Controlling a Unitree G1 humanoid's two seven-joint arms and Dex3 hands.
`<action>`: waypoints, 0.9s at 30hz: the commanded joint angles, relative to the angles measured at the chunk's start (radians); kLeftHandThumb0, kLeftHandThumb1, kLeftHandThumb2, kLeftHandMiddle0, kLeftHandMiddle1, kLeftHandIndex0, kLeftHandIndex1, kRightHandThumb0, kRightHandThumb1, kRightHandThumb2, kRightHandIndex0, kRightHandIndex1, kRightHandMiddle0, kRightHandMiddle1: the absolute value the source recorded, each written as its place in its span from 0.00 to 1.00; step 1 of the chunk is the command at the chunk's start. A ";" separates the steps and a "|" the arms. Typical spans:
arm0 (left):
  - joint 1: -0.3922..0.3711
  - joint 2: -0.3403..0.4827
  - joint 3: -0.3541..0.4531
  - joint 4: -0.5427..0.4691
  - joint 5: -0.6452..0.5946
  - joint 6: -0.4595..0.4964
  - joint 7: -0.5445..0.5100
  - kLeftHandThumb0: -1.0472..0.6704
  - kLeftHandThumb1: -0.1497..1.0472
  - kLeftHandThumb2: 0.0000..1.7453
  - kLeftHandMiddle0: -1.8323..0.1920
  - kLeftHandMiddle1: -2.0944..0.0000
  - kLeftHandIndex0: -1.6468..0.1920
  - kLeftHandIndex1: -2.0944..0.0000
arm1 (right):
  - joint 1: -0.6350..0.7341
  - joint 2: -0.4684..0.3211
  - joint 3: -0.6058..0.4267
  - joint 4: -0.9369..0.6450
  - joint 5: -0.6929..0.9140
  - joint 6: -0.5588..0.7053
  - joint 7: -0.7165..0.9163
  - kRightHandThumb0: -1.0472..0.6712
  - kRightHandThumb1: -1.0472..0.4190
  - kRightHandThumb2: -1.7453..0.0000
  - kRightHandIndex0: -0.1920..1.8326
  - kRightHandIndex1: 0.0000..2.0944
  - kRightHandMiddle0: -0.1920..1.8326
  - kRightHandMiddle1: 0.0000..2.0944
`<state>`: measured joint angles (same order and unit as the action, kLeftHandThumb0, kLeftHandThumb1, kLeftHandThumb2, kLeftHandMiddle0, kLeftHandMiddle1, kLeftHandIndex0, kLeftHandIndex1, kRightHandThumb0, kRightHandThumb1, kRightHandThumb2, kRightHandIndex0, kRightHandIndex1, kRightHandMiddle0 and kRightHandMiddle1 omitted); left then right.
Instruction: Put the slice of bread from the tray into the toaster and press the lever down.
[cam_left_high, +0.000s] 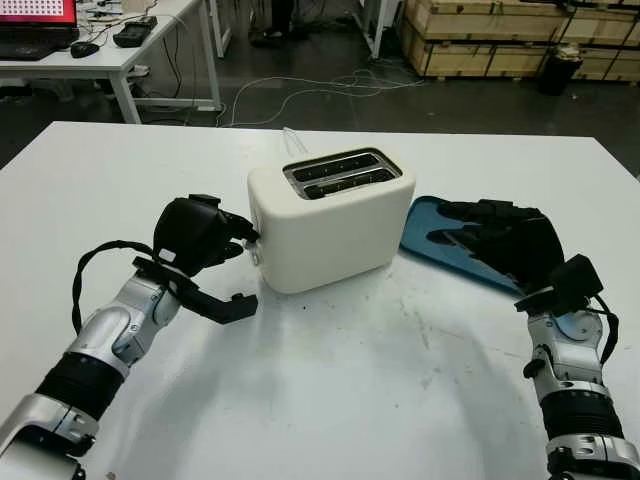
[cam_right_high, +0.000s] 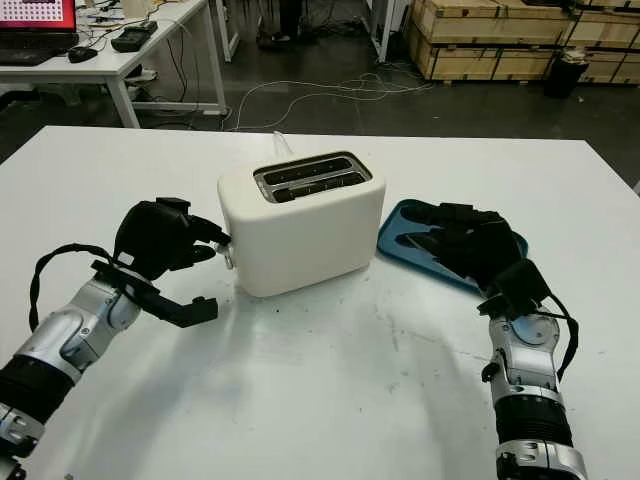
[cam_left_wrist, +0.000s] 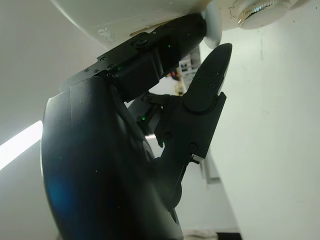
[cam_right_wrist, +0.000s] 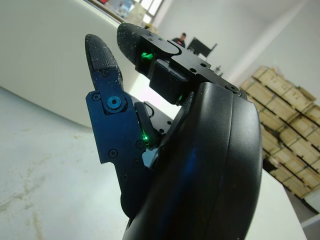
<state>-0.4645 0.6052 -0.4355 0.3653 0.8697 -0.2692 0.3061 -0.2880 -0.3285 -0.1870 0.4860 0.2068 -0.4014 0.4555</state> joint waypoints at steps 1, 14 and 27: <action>0.023 -0.029 -0.122 0.020 0.043 -0.119 -0.104 0.47 0.74 0.00 0.44 0.28 0.16 0.98 | -0.004 0.005 0.003 -0.006 -0.011 0.018 -0.019 0.29 0.14 1.00 0.71 0.01 0.65 0.00; -0.215 0.038 -0.133 0.109 0.064 -0.311 -0.063 0.43 0.67 0.00 0.36 0.46 0.11 0.98 | -0.004 0.010 -0.001 0.011 -0.001 0.011 -0.015 0.30 0.14 1.00 0.72 0.02 0.65 0.00; -0.213 -0.071 -0.124 0.173 -0.009 -0.275 -0.088 0.46 0.66 0.01 0.38 0.36 0.10 0.99 | 0.006 0.010 -0.002 0.011 0.001 0.011 -0.021 0.29 0.14 1.00 0.72 0.01 0.65 0.00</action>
<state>-0.7042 0.6822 -0.5196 0.5433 0.8993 -0.5373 0.2507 -0.2879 -0.3224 -0.1865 0.4967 0.2059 -0.4011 0.4368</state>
